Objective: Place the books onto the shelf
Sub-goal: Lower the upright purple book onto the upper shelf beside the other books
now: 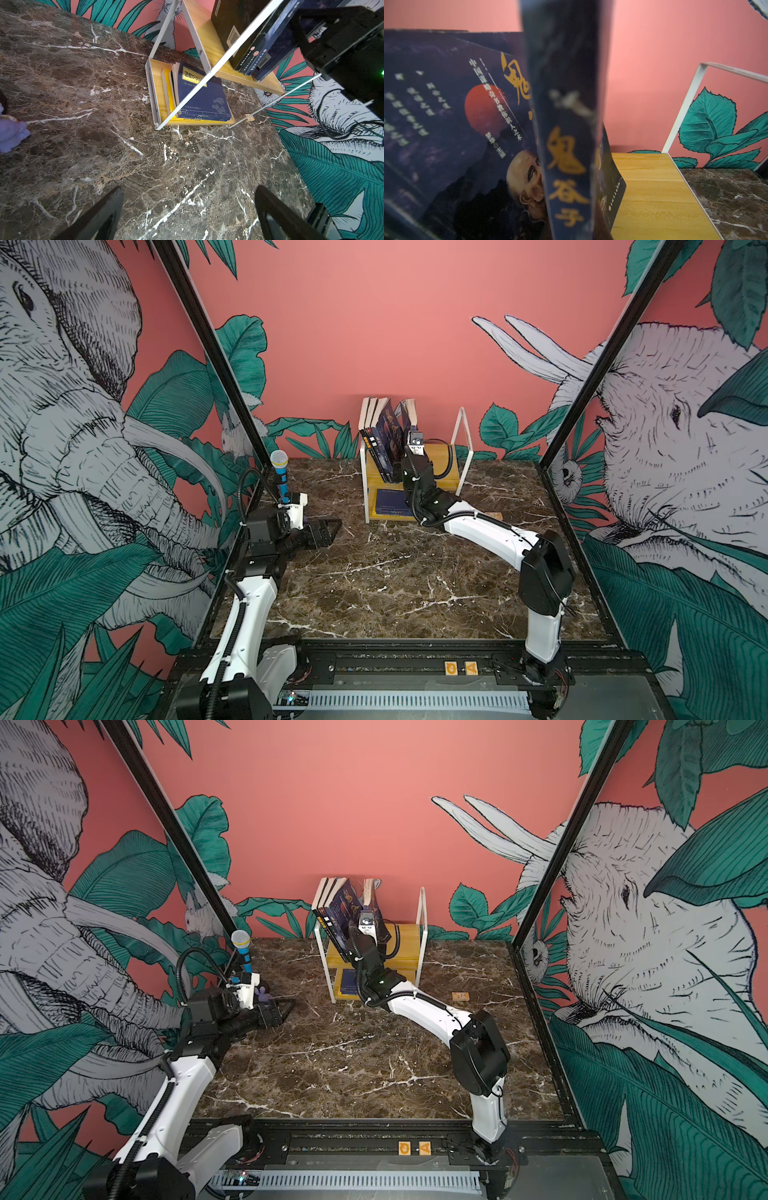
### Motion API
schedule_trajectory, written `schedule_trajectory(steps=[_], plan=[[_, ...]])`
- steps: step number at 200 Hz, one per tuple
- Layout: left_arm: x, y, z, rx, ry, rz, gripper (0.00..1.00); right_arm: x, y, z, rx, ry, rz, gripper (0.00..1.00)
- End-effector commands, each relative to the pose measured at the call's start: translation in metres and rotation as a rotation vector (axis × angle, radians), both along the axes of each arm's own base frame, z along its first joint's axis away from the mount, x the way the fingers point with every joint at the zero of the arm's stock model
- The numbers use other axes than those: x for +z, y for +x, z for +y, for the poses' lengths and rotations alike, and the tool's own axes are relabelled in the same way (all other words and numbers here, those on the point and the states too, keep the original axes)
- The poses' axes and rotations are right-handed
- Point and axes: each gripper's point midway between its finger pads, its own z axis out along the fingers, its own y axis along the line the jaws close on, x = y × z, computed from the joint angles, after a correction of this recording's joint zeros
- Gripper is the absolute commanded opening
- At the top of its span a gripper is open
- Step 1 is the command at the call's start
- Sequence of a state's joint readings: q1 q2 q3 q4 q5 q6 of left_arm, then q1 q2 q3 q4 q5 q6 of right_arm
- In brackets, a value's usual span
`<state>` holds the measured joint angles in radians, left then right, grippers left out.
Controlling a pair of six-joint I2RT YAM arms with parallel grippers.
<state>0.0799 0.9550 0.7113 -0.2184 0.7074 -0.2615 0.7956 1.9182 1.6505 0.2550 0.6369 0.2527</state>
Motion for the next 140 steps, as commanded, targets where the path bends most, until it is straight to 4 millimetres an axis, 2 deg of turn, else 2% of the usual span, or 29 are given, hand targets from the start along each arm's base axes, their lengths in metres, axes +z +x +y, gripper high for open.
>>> schedule_trajectory(steps=[1, 18, 47, 64, 95, 126, 140], plan=[[0.0, -0.004, -0.004, -0.029, 0.004, -0.023, 0.99, 0.006, -0.002, 0.014, 0.072, 0.082, -0.025, 0.0], [0.0, -0.005, -0.004, -0.029, 0.006, -0.015, 0.99, 0.002, -0.004, 0.014, 0.083, 0.091, -0.017, 0.0], [0.001, -0.004, -0.003, -0.027, 0.009, -0.026, 0.99, 0.01, -0.011, 0.02, 0.131, 0.07, -0.058, 0.0], [0.0, -0.005, -0.004, -0.028, 0.008, -0.018, 0.99, 0.013, -0.014, 0.017, 0.124, 0.07, -0.076, 0.0], [0.0, -0.004, -0.003, -0.025, 0.014, -0.022, 0.99, 0.007, -0.013, 0.024, 0.152, 0.021, -0.074, 0.0], [0.0, -0.005, -0.003, -0.028, 0.015, -0.015, 0.99, 0.005, -0.013, 0.022, 0.142, 0.027, -0.079, 0.0], [0.001, -0.004, -0.003, -0.027, 0.016, -0.021, 0.99, 0.006, -0.013, 0.028, 0.171, 0.007, -0.086, 0.13]])
